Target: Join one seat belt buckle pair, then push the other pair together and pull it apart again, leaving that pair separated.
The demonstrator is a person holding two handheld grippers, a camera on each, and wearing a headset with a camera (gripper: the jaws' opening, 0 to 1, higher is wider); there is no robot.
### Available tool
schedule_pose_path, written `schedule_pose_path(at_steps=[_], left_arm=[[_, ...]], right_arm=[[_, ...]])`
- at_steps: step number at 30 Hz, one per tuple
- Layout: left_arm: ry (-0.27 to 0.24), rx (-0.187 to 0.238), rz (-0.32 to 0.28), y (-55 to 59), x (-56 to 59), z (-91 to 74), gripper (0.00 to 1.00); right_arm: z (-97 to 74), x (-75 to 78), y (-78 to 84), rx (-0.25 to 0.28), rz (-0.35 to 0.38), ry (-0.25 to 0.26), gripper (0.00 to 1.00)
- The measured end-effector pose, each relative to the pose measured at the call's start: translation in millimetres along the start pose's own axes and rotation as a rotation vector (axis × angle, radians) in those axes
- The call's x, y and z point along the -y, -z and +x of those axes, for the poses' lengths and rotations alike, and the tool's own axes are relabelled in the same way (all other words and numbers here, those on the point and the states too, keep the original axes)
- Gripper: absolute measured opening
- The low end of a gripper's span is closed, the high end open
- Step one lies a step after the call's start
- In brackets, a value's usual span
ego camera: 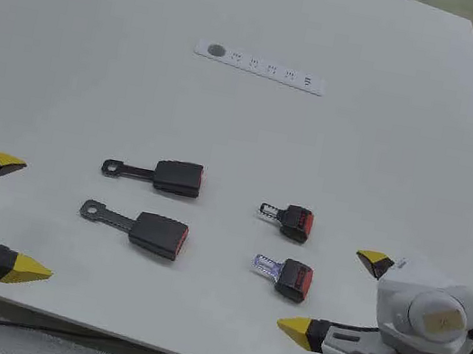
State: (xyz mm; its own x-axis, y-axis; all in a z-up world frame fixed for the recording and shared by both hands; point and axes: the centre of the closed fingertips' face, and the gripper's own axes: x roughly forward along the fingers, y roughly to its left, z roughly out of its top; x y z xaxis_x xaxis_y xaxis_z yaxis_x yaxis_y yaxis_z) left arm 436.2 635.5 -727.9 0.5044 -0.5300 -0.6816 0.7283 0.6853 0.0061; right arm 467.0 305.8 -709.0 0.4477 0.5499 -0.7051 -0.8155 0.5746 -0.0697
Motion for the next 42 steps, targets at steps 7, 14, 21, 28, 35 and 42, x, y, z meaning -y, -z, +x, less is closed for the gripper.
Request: schedule_pose_path(at_steps=[7, 14, 21, 28, 35, 42], left_arm=[[-0.003, -0.017, 0.014, 0.8, 4.9, -0.1, 0.95], [-0.009, -0.014, 0.019, -1.4, 4.7, -0.2, 0.95], [-0.015, -0.003, 0.018, -6.4, 1.5, -1.0, 0.95], [-0.014, -0.004, 0.023, -8.9, 1.6, -0.6, 0.95], [-0.015, -0.003, 0.032, -9.6, -1.5, -0.3, 0.95], [-0.021, -0.002, 0.037, -10.2, -0.9, -1.7, 0.95]], right_arm=[[-1.2, 6.7, 1.7, -0.001, 0.006, 0.007, 0.91], [0.6, 2.1, -0.1, -0.004, 0.0, -0.001, 0.9], [1.9, 5.3, -5.3, 0.005, 0.005, 0.01, 0.91], [1.9, 4.0, -4.9, -0.002, 0.004, 0.014, 0.91], [1.9, 2.5, -3.8, -0.002, 0.004, 0.018, 0.91], [1.6, 0.5, -4.2, 0.001, 0.001, 0.018, 0.91]])
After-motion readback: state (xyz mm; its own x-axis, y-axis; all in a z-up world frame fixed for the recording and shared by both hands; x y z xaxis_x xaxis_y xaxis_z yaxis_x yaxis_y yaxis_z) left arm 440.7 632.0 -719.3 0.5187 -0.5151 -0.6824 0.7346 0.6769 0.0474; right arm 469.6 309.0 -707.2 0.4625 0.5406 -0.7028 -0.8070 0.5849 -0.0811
